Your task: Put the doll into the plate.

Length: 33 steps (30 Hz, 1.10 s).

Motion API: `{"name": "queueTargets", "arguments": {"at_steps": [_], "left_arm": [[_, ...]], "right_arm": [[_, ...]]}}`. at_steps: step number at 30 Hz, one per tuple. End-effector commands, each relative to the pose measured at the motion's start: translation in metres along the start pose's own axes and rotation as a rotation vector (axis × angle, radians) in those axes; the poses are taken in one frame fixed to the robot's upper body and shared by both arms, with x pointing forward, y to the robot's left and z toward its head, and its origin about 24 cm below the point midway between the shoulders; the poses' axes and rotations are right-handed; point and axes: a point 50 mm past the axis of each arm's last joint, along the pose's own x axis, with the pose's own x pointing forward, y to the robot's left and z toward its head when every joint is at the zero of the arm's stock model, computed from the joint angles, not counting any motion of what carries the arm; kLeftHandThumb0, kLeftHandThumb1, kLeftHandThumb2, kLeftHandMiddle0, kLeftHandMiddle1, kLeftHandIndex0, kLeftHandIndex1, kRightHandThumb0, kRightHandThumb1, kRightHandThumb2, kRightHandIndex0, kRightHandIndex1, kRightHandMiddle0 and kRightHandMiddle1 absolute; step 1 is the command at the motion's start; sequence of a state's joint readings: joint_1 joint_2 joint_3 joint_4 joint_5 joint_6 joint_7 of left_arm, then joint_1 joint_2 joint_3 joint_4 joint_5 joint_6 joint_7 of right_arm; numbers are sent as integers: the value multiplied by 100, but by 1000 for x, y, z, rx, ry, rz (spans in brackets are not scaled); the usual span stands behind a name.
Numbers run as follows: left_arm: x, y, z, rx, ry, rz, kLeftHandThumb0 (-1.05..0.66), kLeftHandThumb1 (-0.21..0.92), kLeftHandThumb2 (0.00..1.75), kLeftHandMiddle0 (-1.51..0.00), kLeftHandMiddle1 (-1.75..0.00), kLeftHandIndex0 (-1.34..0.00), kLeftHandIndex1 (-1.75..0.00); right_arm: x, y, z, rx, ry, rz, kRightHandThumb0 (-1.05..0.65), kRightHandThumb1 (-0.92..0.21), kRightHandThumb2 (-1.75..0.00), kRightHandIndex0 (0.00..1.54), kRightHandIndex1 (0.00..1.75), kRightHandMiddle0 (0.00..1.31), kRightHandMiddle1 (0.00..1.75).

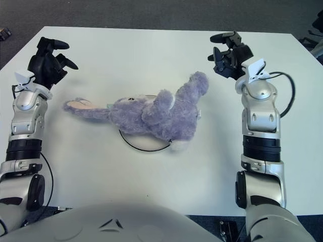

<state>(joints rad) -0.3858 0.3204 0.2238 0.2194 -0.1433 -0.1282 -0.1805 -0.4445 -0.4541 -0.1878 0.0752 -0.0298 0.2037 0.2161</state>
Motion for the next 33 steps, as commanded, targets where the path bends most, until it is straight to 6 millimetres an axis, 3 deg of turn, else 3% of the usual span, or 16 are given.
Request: {"name": "queueTargets", "arguments": {"at_steps": [1,3,10,14,15,17,20,24,27,33], "left_arm": [[1,3,-5,8,26,38,-81,92,108,-58,-175,-1,-170],[1,3,-8,9,37,43,-80,92,107,-59,-175,0,-171],[-1,3,-19,-19,95,41,-75,92,102,-62,-175,0,-174],[-3,1,-26,-68,136,30,-64,92,95,-64,-175,-8,-174],[-3,1,-28,-77,142,28,-54,92,80,-68,-174,-13,-174],[-3,1,-30,-85,151,27,-45,92,66,-71,-174,-16,-175],[-4,0,-34,-87,164,27,-38,92,57,-74,-174,-19,-175],[-7,-1,-43,-90,197,30,-37,82,67,-82,-175,-25,-175],[-10,-2,-48,-94,220,30,-37,77,73,-86,-175,-28,-175],[-21,-5,-61,-85,261,31,-38,72,80,-90,-175,-31,-175]], "right_arm": [[15,-4,-38,38,80,-53,-52,-92,-92,28,117,0,129],[20,-6,-55,67,123,-74,-52,-92,-91,27,118,0,131],[20,-10,-59,153,118,-126,-53,-92,-91,26,121,0,137],[20,-8,-61,198,120,-151,-54,-92,-92,29,121,0,137],[19,-7,-62,207,120,-155,-54,-92,-92,30,122,0,138],[20,-6,-63,225,119,-162,-54,-92,-92,31,122,0,140],[19,-2,-64,248,120,-170,-53,-92,-91,32,122,0,142],[18,8,-68,275,133,-168,-50,-92,-89,34,124,0,149],[18,15,-72,295,154,-160,-40,-92,-65,37,125,12,166],[16,25,-83,322,195,-145,-35,-92,-55,41,129,17,174]]}}
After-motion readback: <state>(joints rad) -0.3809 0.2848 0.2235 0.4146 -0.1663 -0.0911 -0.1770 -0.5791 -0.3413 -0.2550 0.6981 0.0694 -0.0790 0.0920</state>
